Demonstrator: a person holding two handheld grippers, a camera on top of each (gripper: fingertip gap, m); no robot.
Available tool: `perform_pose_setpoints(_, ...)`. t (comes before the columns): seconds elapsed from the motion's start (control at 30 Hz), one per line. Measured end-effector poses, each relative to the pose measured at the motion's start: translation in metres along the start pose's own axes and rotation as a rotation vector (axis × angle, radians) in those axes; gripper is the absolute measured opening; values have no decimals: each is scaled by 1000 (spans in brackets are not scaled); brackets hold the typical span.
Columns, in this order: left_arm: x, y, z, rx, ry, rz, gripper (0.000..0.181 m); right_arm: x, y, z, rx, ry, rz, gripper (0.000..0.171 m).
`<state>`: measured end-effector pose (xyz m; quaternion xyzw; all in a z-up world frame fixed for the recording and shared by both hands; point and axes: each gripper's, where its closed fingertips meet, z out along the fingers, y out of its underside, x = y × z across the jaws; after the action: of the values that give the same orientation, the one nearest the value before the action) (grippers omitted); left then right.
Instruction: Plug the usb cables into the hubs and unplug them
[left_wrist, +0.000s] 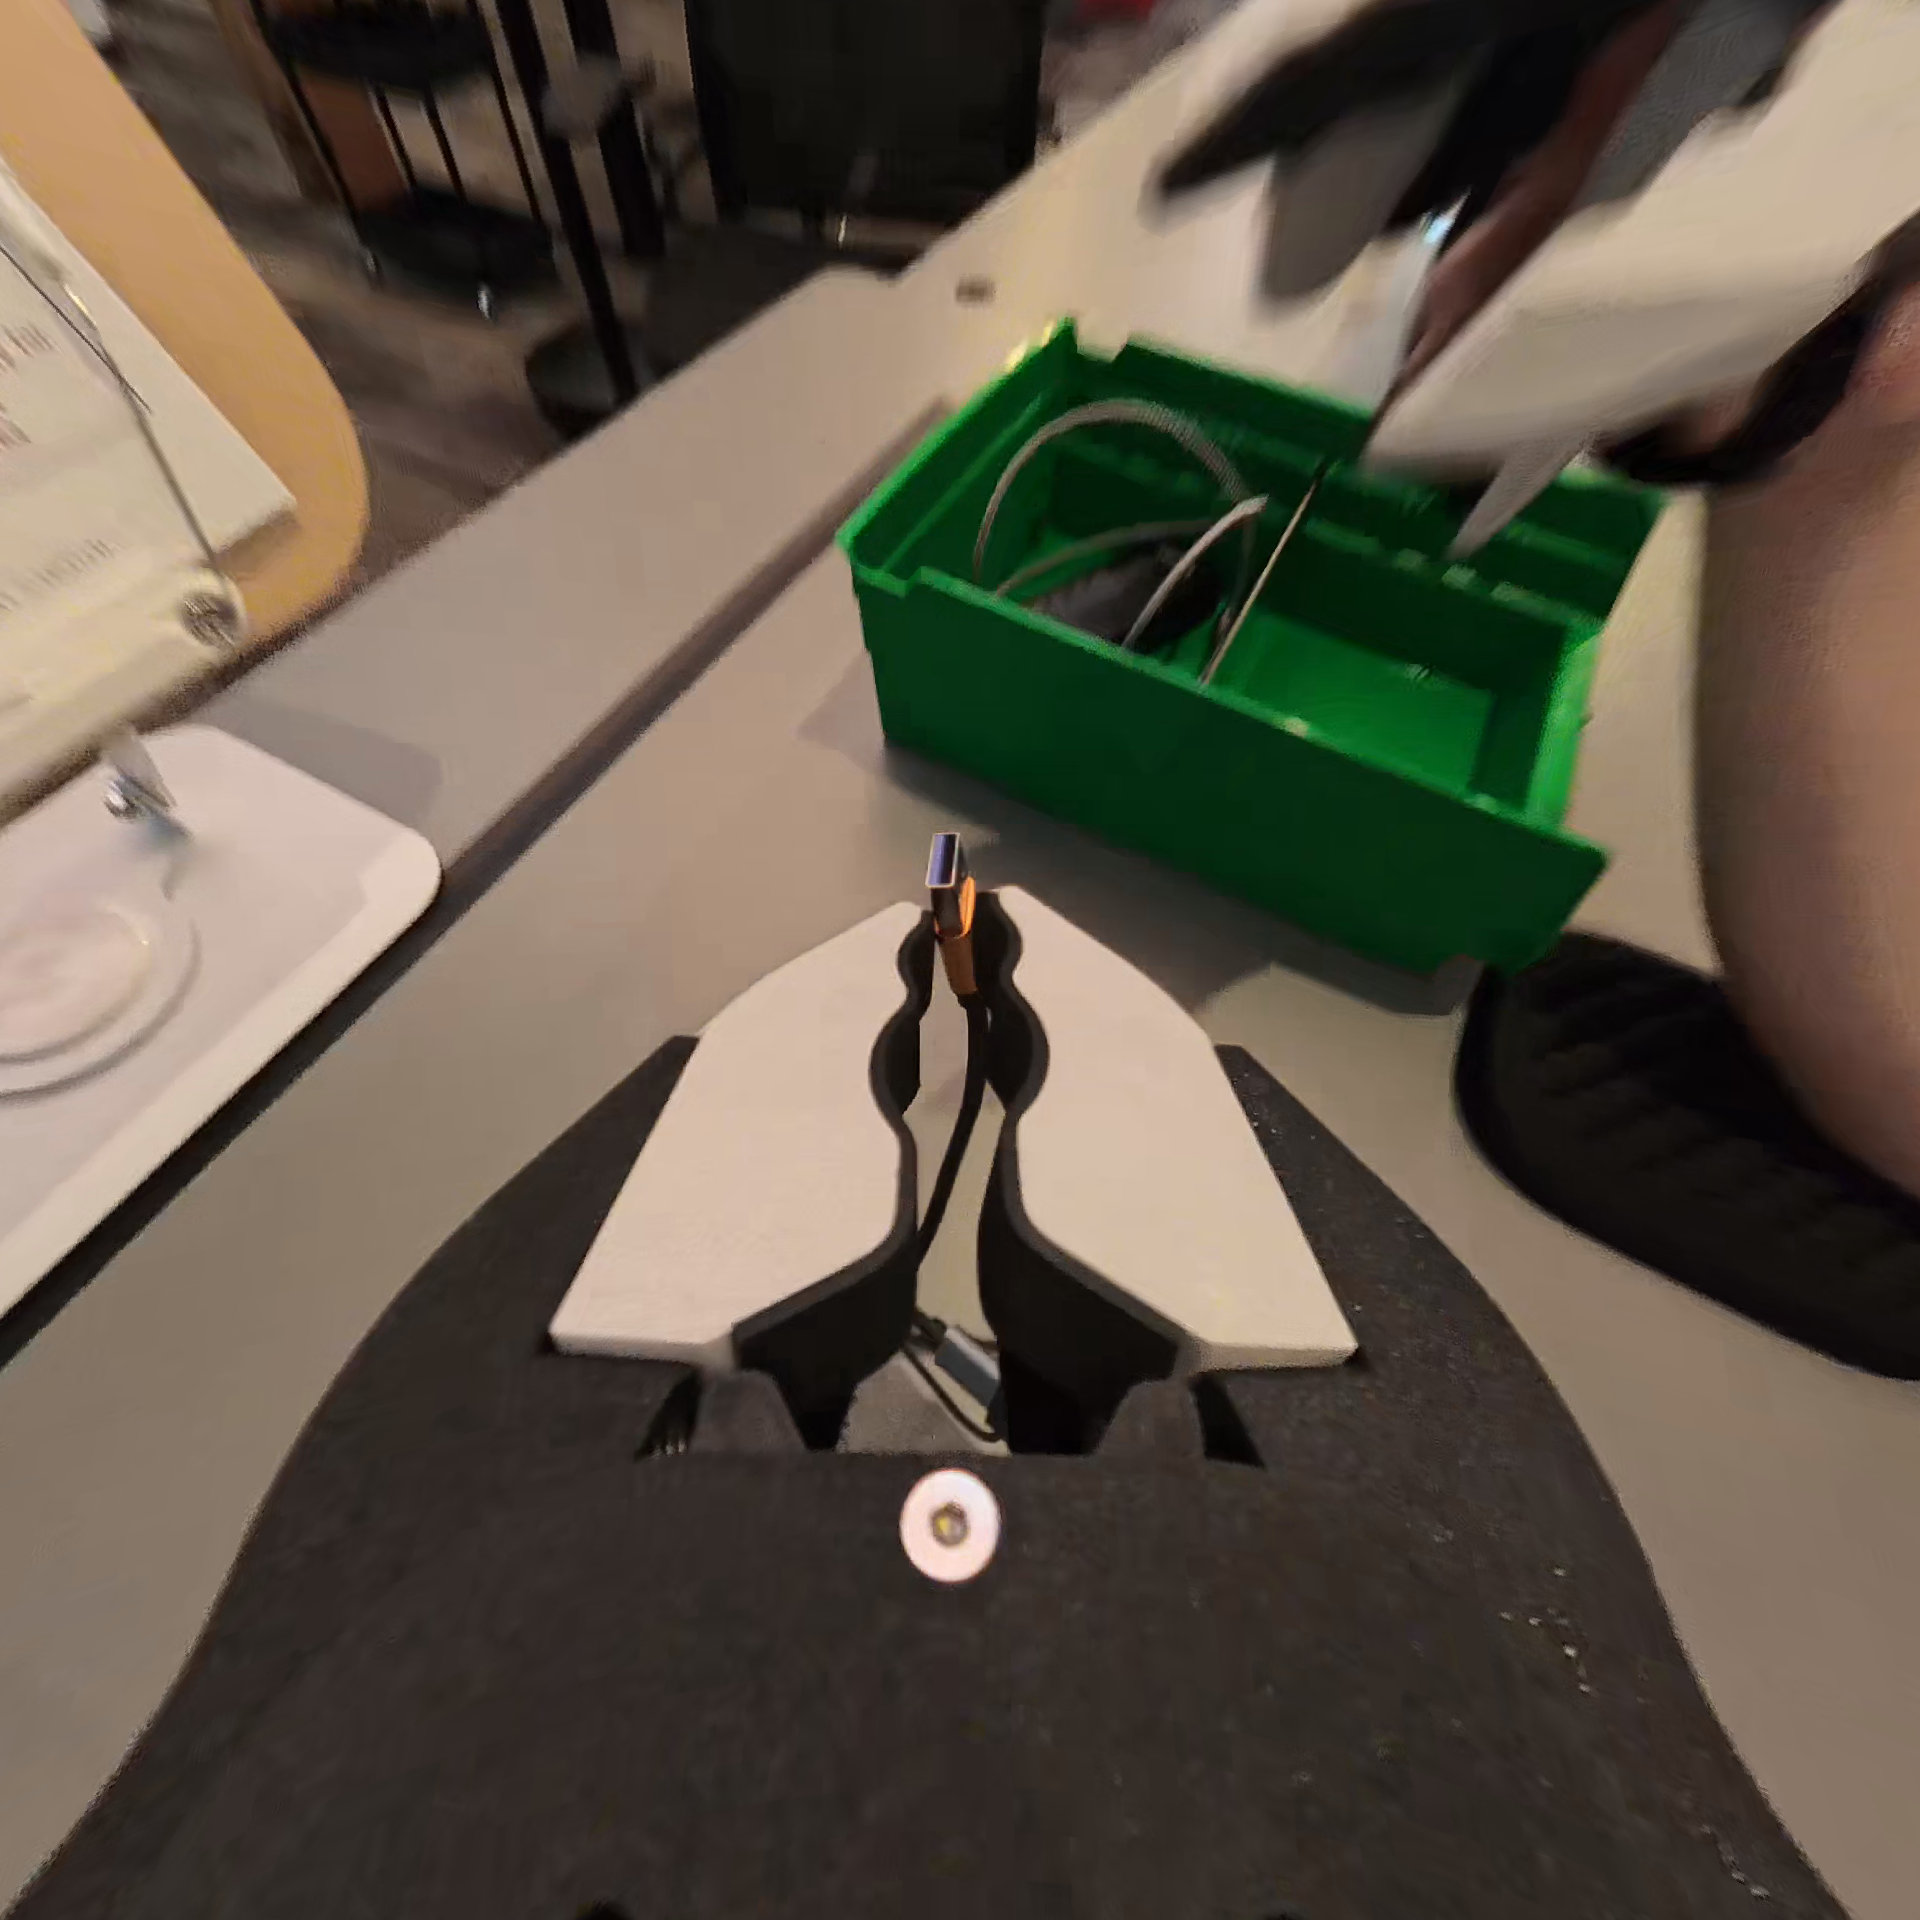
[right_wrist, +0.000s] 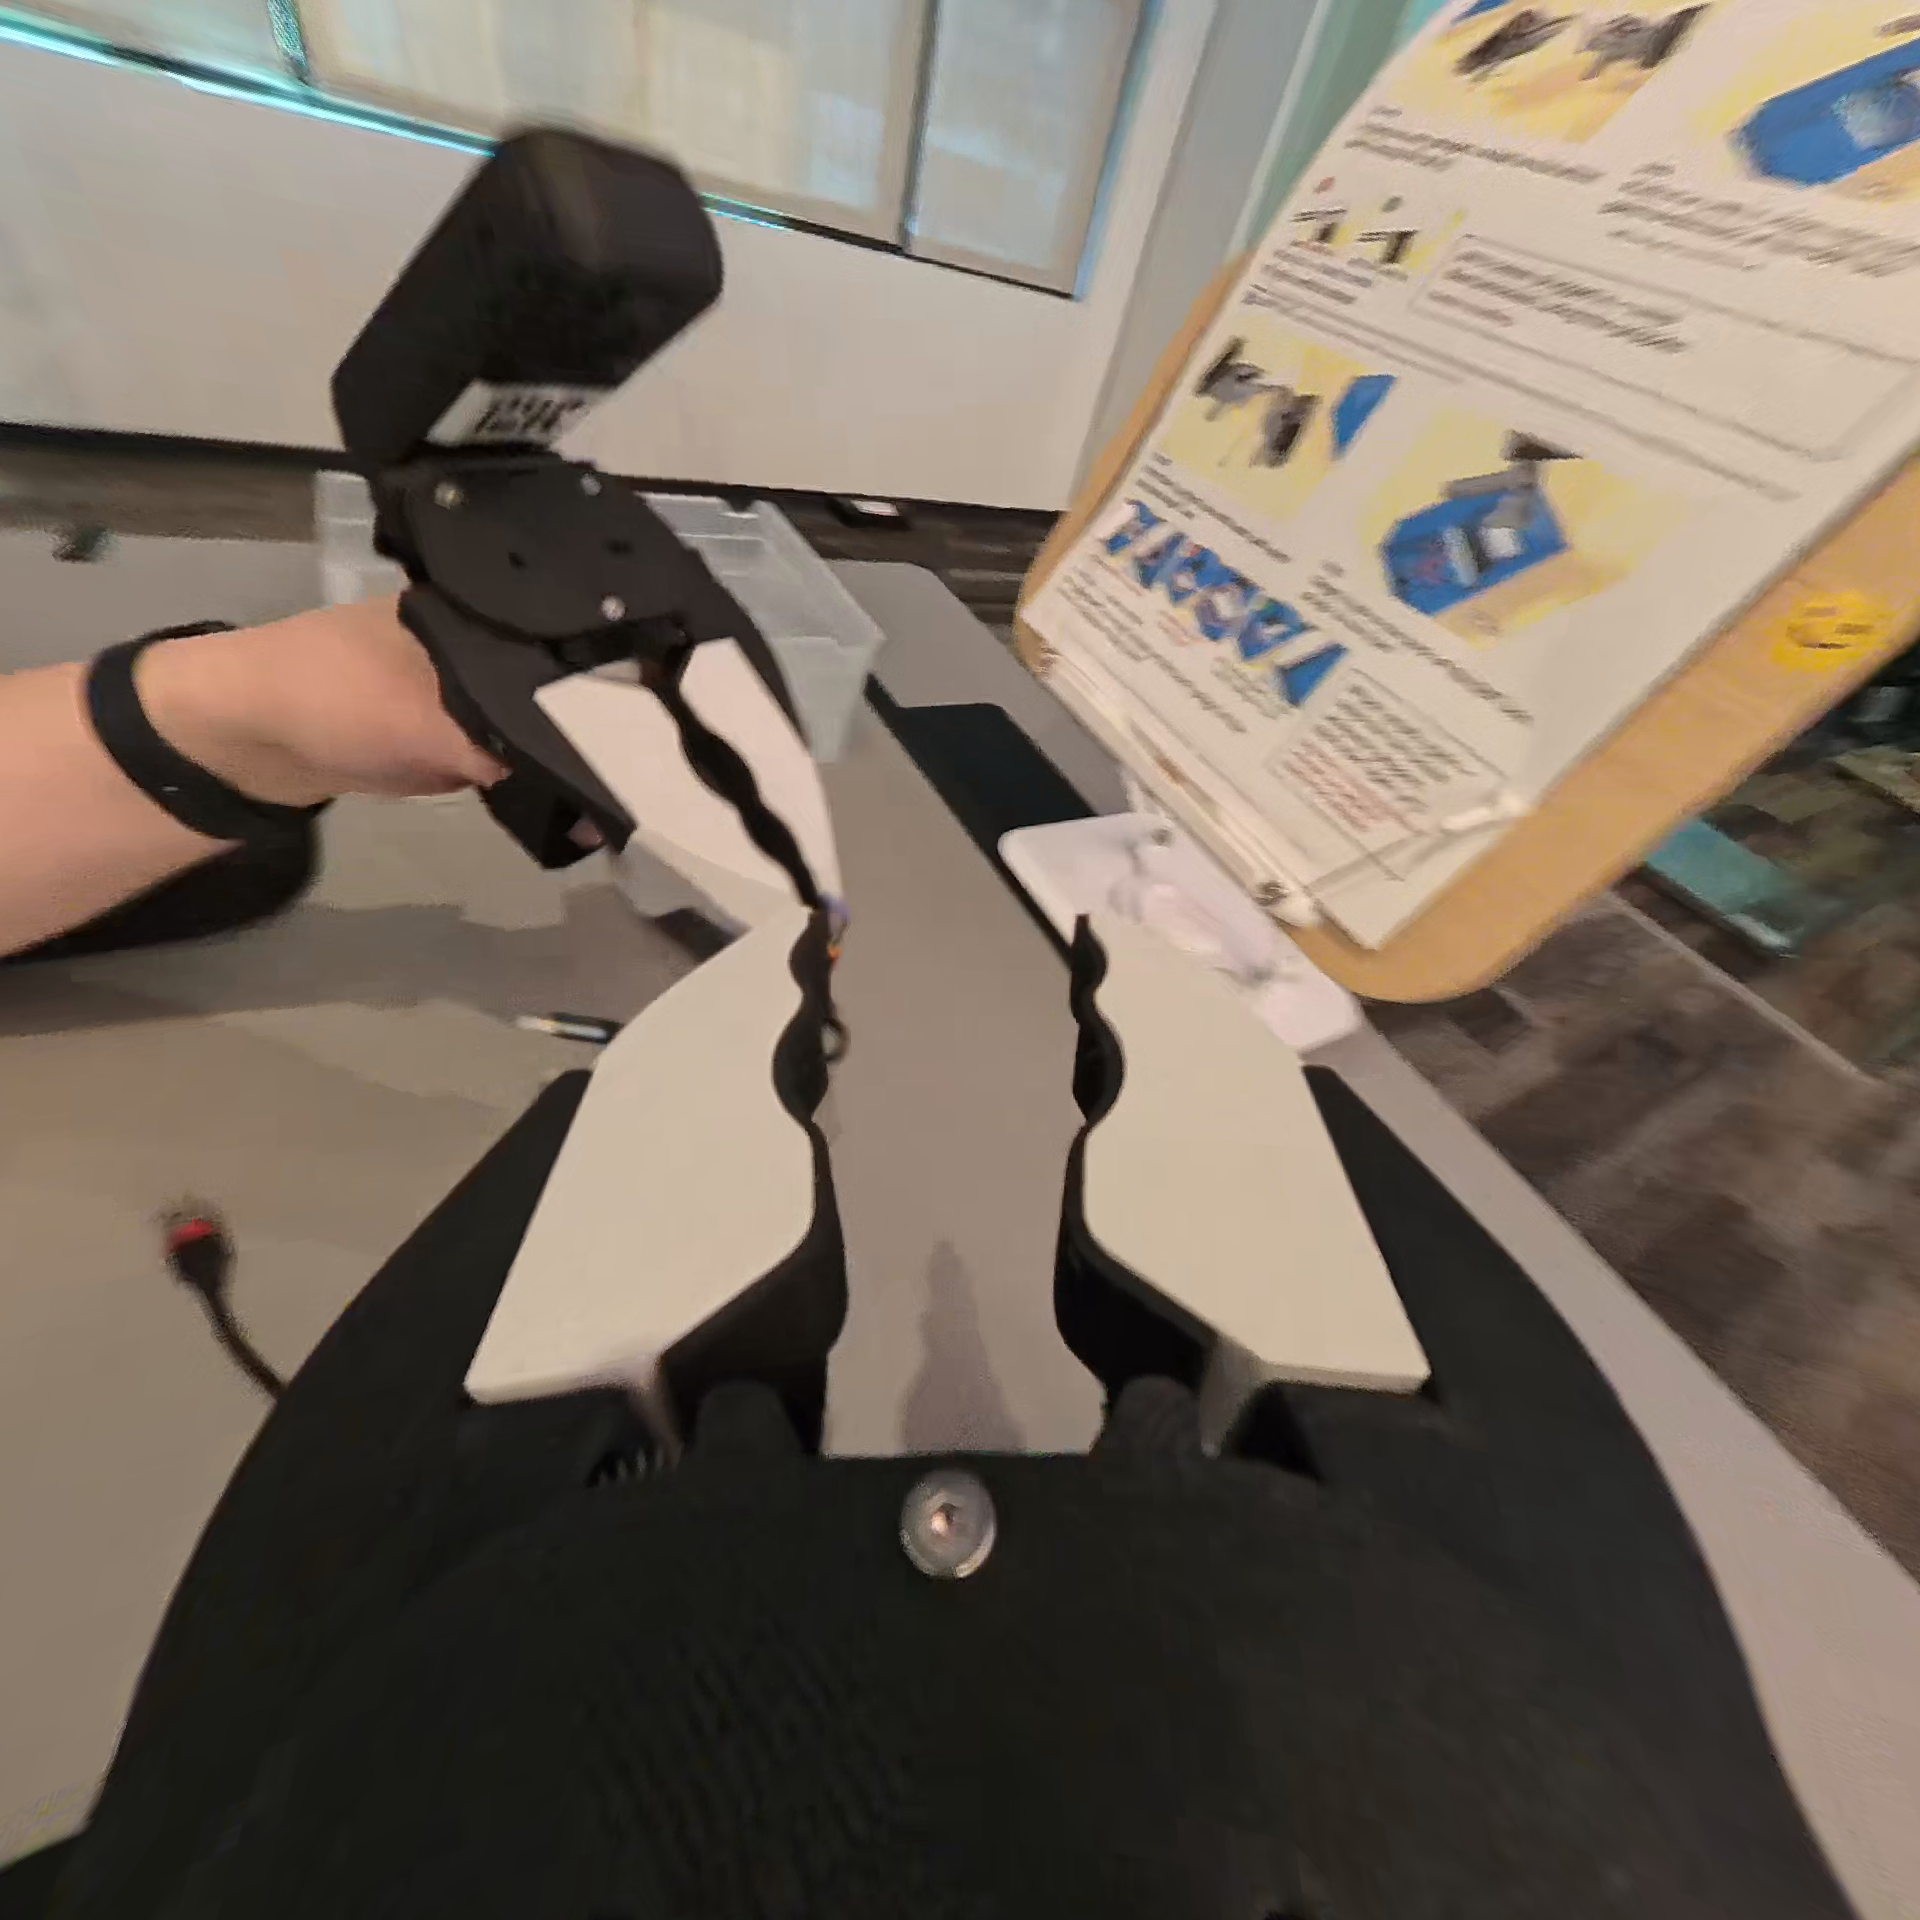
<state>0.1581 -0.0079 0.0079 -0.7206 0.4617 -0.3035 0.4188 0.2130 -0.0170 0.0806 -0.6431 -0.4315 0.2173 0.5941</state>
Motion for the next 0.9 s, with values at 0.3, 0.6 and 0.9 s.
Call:
perform_pose_setpoints(0.3,-1,-44,-80,259,0,-62,7,-76,0,83,-52,-195,-50,54)
perform_pose_setpoints(0.6,-11,-53,-100,339,-9,-122,6,-75,-20,126,55,186,-126,31)
perform_pose_setpoints(0.9,14,-71,-116,420,65,-44,6,-65,-39,107,252,244,-56,0)
